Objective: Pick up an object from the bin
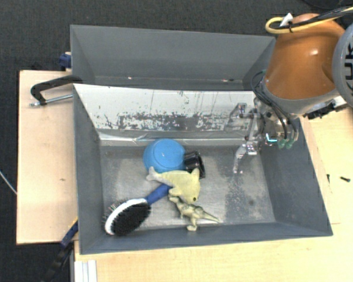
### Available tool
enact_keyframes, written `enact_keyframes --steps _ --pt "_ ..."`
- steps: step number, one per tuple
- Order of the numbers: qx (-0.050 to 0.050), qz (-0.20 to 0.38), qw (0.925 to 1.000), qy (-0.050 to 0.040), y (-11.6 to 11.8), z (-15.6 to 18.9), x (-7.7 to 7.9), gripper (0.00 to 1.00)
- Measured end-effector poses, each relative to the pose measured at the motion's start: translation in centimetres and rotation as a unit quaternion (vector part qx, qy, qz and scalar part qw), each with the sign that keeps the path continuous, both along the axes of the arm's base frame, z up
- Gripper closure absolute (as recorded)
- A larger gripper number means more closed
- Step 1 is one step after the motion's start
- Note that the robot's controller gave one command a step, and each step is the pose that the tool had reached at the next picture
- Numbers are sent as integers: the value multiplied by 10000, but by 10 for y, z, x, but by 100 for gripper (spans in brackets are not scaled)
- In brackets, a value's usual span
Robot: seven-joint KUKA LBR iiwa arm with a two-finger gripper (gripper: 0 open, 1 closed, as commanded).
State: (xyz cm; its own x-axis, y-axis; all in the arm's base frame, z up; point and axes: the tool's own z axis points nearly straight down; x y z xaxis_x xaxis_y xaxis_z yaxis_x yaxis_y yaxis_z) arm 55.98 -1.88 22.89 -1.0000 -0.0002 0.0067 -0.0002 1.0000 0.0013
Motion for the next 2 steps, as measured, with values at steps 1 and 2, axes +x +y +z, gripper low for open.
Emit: enact_keyframes --steps 1,2 --pt "2 383 9993 -10 59 -120 7 0" --pt "-10 363 9993 -53 56 -113 10 100"
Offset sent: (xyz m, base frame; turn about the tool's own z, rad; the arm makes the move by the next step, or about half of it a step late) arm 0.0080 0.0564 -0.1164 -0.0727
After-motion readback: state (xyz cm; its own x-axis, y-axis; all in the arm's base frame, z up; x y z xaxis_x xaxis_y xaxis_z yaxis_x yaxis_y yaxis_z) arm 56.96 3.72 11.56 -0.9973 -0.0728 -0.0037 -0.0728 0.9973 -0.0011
